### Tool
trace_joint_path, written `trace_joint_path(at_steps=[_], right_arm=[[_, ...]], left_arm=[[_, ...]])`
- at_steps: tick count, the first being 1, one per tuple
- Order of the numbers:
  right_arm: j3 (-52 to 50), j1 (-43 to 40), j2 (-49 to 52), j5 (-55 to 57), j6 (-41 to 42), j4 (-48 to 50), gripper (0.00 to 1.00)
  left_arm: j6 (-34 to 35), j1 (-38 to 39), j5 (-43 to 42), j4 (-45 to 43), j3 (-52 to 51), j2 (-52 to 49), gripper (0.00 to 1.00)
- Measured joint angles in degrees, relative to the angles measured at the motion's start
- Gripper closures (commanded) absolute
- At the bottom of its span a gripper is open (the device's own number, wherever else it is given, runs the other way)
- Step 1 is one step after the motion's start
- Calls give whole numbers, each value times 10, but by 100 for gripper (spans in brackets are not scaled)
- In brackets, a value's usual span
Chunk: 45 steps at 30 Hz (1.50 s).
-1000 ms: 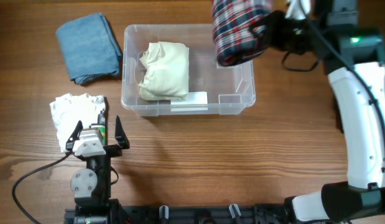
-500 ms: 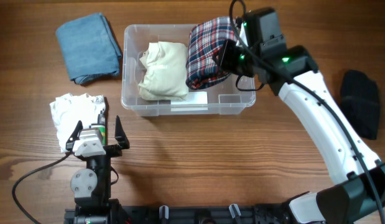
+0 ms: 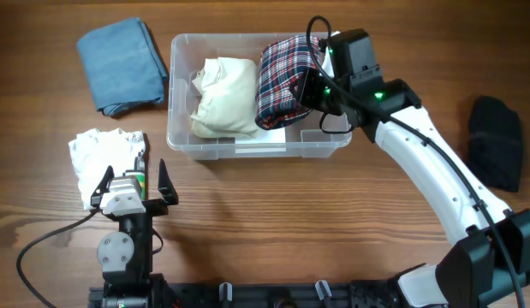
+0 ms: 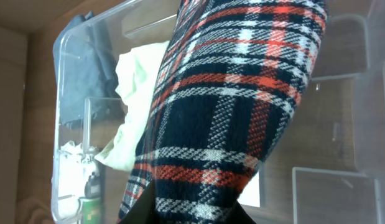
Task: Pack container
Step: 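Lower the plaid cloth beside the cream cloth and release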
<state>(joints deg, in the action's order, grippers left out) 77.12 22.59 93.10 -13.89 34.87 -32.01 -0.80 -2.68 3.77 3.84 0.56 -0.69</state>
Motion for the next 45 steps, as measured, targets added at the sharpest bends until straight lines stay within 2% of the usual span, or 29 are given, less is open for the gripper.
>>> trace_joint_path(at_steps=[9,13,17,34,40,45], right_arm=[[-10,0,46,-2,-12,37,95],[-10,0,51,-2,-19,43,61],[-10,0,53,-2,-28,45,47],[-10,0,43,-15,-67,24,42],[-10,0,-21,-16,-82,18,37],[-10,-4,-58,-16,-99,13,39]], left_arm=[[0,0,0,0,0,0,0],[0,0,0,0,0,0,0],[0,0,0,0,0,0,0],[0,0,0,0,0,0,0],[0,0,0,0,0,0,0],[0,0,0,0,0,0,0]])
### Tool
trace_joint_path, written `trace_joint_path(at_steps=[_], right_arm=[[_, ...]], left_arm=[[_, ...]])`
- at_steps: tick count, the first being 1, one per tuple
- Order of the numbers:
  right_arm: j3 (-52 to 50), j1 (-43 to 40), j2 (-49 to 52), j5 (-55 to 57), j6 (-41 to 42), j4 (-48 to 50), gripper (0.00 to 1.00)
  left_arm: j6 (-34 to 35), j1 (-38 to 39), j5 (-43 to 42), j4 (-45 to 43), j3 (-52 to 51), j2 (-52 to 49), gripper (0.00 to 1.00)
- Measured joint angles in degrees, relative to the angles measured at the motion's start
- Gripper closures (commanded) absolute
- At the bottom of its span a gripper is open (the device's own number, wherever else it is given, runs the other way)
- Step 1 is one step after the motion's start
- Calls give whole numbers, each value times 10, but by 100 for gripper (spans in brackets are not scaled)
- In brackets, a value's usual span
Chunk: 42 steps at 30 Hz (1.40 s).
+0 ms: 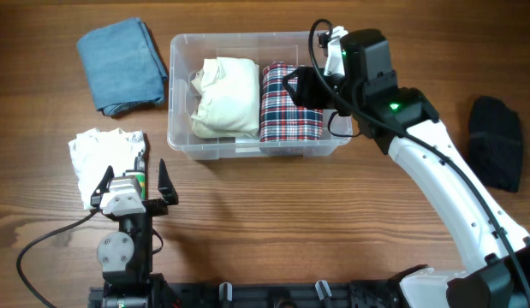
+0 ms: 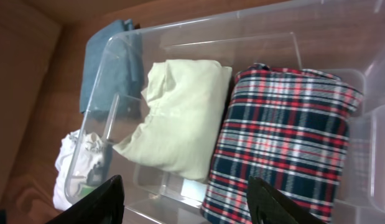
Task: Pack container
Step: 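Lower the plaid cloth beside the cream cloth and release, then move the right gripper to the black cloth and grasp it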
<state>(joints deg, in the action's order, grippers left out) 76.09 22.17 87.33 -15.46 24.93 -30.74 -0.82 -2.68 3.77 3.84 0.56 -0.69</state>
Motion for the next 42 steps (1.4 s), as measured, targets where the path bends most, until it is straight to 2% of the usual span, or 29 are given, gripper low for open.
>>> trace_joint_path(at_steps=[2,3,4,8,11,13,15,18,19,20,23,24,28,34,42], right_arm=[[0,-3,1,1,-9,-10,47],[0,-3,1,1,-14,-13,60],[0,-3,1,1,-23,-16,66],[0,-3,16,6,-48,-26,86],[0,-3,37,7,-61,-30,87],[0,-3,46,8,-67,-31,84],[1,-8,45,8,-71,-36,78],[11,-27,39,8,-76,-61,59],[17,-40,33,8,-75,-70,47],[25,-56,27,8,-82,-85,43],[46,-117,3,10,-88,-123,38],[63,-175,-11,11,-88,-152,35],[75,-301,-20,15,-92,-196,30],[75,-502,-20,18,-92,-212,27],[76,-668,38,3,-87,-221,22]], left_arm=[[0,0,0,0,0,0,0],[0,0,0,0,0,0,0],[0,0,0,0,0,0,0],[0,0,0,0,0,0,0],[0,0,0,0,0,0,0],[0,0,0,0,0,0,0],[0,0,0,0,0,0,0],[0,0,0,0,0,0,0],[0,0,0,0,0,0,0],[0,0,0,0,0,0,0],[0,0,0,0,0,0,0],[0,0,0,0,0,0,0],[0,0,0,0,0,0,0],[0,0,0,0,0,0,0],[0,0,0,0,0,0,0]])
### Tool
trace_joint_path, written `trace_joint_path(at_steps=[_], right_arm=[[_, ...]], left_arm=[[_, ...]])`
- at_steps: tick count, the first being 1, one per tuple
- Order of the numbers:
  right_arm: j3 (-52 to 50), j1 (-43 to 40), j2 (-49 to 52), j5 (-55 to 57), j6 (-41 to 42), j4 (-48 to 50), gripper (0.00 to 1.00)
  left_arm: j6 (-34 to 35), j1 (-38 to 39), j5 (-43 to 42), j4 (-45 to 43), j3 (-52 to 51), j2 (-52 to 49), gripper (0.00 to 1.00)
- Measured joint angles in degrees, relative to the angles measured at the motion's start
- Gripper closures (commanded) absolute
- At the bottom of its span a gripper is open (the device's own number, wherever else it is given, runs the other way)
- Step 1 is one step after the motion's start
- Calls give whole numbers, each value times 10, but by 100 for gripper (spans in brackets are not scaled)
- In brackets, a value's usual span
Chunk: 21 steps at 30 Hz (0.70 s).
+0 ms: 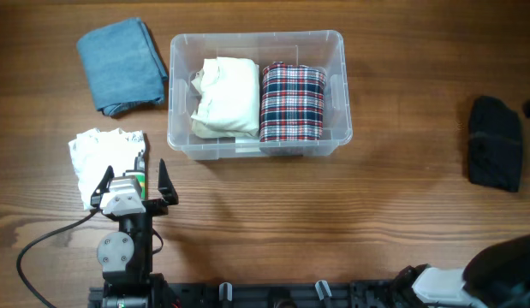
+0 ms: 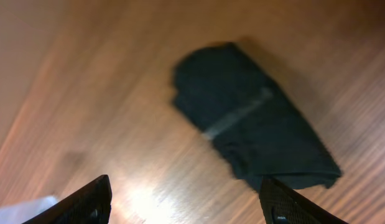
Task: Pack container
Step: 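Move the right gripper to the black cloth and grasp it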
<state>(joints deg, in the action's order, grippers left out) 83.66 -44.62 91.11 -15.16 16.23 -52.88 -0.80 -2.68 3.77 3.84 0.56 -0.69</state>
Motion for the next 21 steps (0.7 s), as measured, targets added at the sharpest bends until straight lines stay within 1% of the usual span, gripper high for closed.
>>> trace_joint_path(at_steps=[4,11,14,21], right_arm=[[0,-56,61,-27,2,-9,20],[0,-108,134,-49,-13,-13,14],[0,-118,154,-56,-39,-4,10],[0,-121,221,-83,-135,31,10]], left_arm=[[0,0,0,0,0,0,0],[0,0,0,0,0,0,0],[0,0,0,0,0,0,0],[0,0,0,0,0,0,0]])
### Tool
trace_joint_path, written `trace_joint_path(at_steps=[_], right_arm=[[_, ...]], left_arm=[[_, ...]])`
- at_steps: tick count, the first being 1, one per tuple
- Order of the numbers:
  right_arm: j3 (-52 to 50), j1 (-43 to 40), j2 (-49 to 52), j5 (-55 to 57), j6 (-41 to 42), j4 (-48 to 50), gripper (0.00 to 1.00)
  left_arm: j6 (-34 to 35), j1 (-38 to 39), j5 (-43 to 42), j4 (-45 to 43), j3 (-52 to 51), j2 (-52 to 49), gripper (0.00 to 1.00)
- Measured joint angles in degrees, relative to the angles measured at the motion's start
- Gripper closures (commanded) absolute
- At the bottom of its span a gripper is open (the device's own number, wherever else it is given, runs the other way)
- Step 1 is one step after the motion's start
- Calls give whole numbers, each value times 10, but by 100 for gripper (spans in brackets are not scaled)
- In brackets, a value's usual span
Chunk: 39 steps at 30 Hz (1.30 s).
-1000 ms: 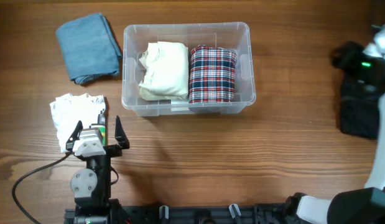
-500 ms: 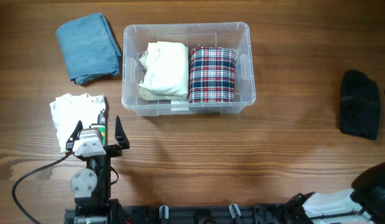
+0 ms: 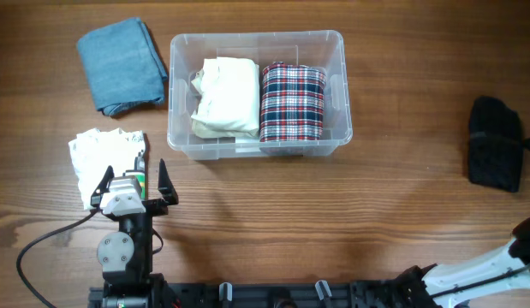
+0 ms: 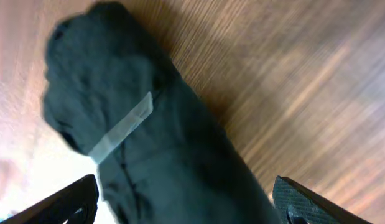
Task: Pack container
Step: 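Move the right gripper to the black cloth and grasp it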
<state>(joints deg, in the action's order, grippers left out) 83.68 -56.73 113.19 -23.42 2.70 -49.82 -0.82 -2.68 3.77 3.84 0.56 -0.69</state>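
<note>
A clear plastic container (image 3: 256, 36) stands at the back middle of the table. In it, a cream folded cloth (image 3: 223, 96) lies beside a plaid folded cloth (image 3: 292, 103). A black folded garment (image 3: 494, 142) lies at the far right. In the right wrist view the black garment (image 4: 161, 143), with a pale strip across it, fills the frame. My right gripper (image 4: 186, 211) is open just above it, one finger on each side. My left gripper (image 3: 133, 168) rests open at the front left.
A blue folded cloth (image 3: 122, 64) lies at the back left. A white patterned cloth (image 3: 106, 158) lies just behind my left gripper. The right arm (image 3: 513, 257) enters from the bottom right corner.
My right gripper has come down much closer to the black garment, which now fills its view between the open fingers. The left arm and the container's contents have not moved.
My right gripper was shut on the plaid cloth over the container. Then it was open, with the plaid cloth lying in the container beside the cream one. Then it was over the black garment at the far right, and now it is low over it.
</note>
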Motion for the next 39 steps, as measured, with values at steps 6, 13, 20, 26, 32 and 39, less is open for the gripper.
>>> trace_joint_path(at_steps=[6,13,20,26,32,39], right_arm=[[0,0,58,-42,-63,21,14],[0,8,60,-82,-91,62,37],[0,65,60,-87,-101,73,52],[0,126,60,-80,-109,71,91],[0,147,60,-78,-109,65,95],[8,173,60,-77,-90,49,95]], left_arm=[[0,0,0,0,0,0,0],[0,0,0,0,0,0,0],[0,0,0,0,0,0,0],[0,0,0,0,0,0,0],[0,0,0,0,0,0,0],[0,0,0,0,0,0,0]])
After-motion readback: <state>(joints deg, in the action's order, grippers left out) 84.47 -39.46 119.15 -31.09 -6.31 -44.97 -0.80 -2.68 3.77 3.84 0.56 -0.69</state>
